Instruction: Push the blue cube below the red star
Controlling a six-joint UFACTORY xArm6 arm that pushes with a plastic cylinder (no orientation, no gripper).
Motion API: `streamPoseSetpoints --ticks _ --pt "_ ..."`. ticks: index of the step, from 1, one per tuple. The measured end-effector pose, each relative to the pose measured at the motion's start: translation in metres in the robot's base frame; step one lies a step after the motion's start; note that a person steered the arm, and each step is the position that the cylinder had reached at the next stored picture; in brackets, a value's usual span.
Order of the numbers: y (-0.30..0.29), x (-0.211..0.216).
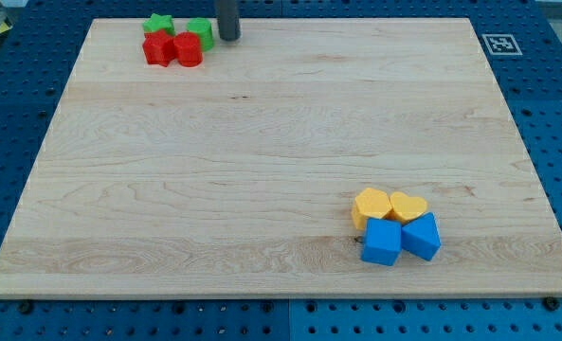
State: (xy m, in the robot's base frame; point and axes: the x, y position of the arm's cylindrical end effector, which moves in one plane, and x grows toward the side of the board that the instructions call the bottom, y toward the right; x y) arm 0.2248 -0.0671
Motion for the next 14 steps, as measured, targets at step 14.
streamPoseSetpoints --ticks 14 --pt "0.009 0.199"
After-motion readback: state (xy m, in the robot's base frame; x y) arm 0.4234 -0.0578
